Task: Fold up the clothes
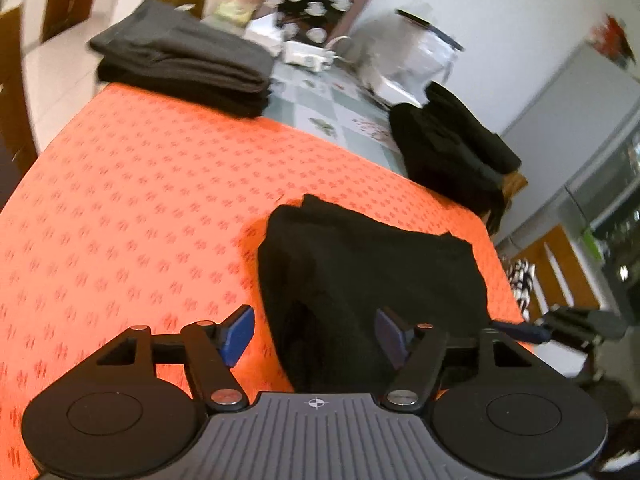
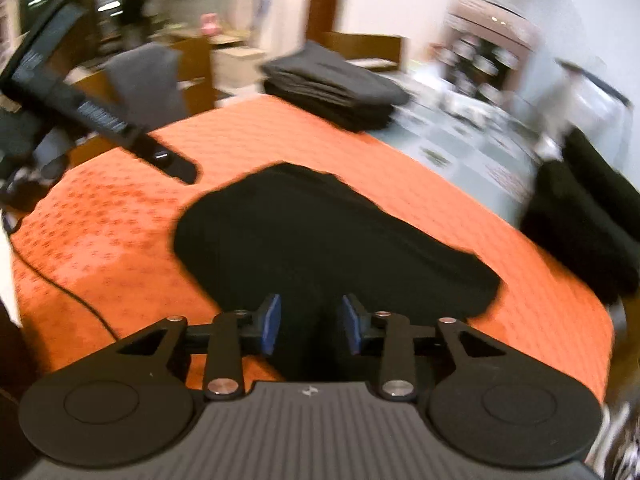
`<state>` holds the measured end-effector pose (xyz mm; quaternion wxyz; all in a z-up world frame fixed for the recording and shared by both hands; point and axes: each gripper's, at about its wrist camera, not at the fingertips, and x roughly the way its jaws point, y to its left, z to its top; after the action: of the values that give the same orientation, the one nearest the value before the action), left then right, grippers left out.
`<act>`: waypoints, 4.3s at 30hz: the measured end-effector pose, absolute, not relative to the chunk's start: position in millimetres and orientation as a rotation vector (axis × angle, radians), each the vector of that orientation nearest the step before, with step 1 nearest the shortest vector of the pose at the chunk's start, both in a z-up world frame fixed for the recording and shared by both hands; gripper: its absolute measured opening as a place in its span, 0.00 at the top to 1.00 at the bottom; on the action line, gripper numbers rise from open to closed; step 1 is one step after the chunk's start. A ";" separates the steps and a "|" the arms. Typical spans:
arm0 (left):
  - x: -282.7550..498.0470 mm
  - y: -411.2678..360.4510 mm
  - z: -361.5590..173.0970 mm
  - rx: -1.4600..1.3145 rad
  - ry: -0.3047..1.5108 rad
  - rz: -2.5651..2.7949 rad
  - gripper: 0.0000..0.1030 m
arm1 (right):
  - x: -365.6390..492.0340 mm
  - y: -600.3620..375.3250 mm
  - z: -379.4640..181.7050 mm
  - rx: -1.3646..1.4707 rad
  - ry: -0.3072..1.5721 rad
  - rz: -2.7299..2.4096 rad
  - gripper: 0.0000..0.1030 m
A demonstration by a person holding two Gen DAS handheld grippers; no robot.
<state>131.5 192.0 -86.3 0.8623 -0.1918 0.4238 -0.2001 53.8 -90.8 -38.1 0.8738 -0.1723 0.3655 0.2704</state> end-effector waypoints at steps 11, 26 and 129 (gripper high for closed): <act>105.0 222.7 -84.1 -0.586 0.934 -0.317 0.26 | 55.4 3.4 -65.1 -0.583 0.691 0.761 0.41; 100.3 216.9 -97.6 -0.729 1.015 -0.284 0.18 | 44.0 48.9 -111.4 -0.979 0.544 0.701 0.52; 423.4 329.2 34.9 -0.534 0.826 -0.553 0.63 | 366.8 -34.8 88.2 0.375 0.706 0.452 0.74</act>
<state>423.4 329.2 34.9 0.8449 -0.2532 0.3915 -0.2621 366.8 -34.8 88.2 0.8964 0.1810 0.3408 0.2180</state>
